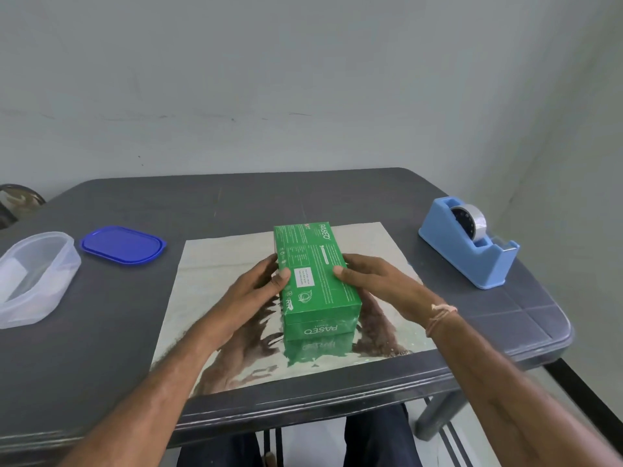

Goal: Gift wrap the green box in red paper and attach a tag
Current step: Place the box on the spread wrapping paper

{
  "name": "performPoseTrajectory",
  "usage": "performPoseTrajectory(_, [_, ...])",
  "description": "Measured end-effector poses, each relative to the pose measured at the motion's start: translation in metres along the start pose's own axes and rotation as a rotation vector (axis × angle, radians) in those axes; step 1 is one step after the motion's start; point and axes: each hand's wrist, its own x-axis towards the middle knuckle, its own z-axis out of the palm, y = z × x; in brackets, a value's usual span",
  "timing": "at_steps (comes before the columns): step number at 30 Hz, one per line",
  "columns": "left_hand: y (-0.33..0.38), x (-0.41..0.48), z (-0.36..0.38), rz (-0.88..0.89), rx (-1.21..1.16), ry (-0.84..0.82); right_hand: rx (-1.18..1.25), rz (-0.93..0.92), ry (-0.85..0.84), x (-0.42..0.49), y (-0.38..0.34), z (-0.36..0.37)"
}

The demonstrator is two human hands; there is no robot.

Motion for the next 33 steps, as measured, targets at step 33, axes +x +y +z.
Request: performPoseTrajectory(33, [0.012,-0.005,0.012,-0.066,-0.046,0.079,0.222,-0.008,0.033,-0.002,0.005,0.003])
